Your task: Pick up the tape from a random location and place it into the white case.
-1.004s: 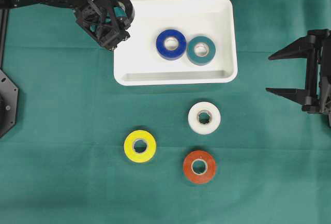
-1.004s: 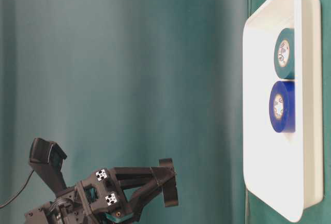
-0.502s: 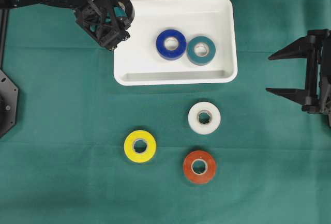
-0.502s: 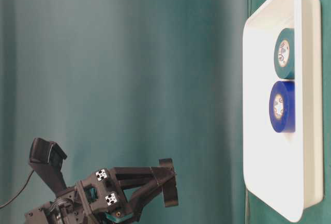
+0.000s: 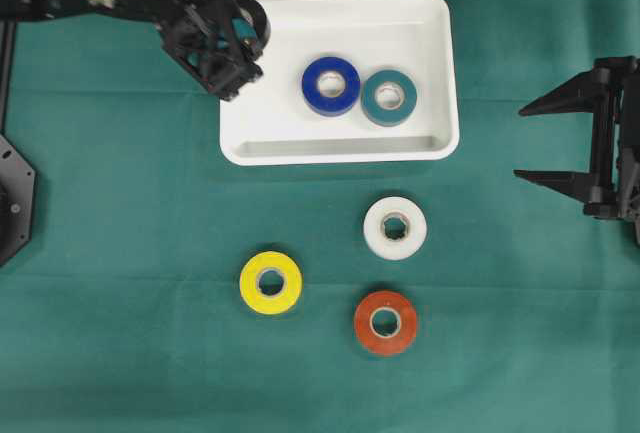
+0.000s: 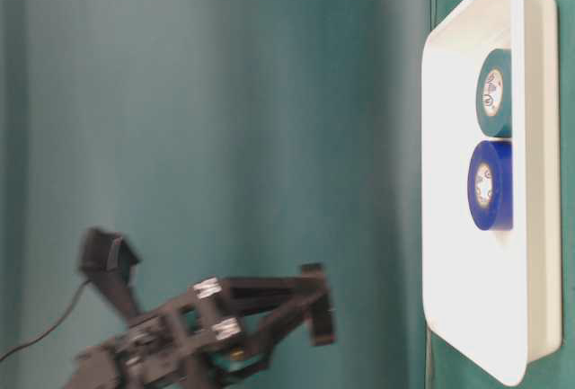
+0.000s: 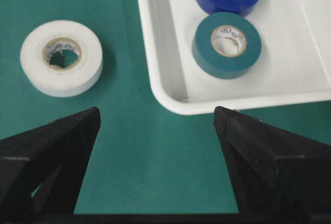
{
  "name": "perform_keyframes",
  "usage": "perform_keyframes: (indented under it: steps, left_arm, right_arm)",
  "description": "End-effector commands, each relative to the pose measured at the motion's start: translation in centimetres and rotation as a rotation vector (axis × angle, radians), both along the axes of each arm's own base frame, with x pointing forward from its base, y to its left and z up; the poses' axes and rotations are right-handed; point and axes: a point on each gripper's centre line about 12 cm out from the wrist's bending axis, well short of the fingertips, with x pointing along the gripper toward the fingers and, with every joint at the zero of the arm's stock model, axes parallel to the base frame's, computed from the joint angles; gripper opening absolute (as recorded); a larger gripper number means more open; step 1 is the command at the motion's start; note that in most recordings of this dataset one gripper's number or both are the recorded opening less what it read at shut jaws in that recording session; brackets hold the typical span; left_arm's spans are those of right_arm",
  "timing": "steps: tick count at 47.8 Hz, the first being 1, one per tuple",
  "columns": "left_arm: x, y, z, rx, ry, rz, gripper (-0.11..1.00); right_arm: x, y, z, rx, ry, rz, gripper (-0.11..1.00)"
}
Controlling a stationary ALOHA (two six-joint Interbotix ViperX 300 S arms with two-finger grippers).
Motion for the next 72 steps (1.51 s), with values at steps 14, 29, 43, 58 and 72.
perform_keyframes:
  steps: [14, 29, 43, 58, 72]
  left_arm:
    - [1.3, 1.0, -6.3, -0.016, 0.025, 0.017, 0.19]
    - [2.1, 0.9, -9.8, -0.025, 0.04, 0.007, 0.19]
    - [2.5, 0.6, -10.5, -0.029, 0.048, -0.002, 0.19]
    - [2.7, 0.5, -10.3, -0.024, 0.035, -0.008, 0.19]
    - [2.7, 0.5, -10.3, -0.022, 0.034, -0.01, 0.75]
  right_arm:
    - [0.4, 0.0, 0.8, -0.003, -0.02, 0.001, 0.87]
    - [0.4, -0.2, 0.7, -0.004, -0.018, -0.007, 0.87]
    - [0.4, -0.3, 0.7, -0.004, -0.018, -0.012, 0.87]
    - [0.4, -0.3, 0.7, -0.004, -0.018, -0.012, 0.87]
    - [0.4, -0.3, 0.7, -0.003, -0.018, -0.012, 0.87]
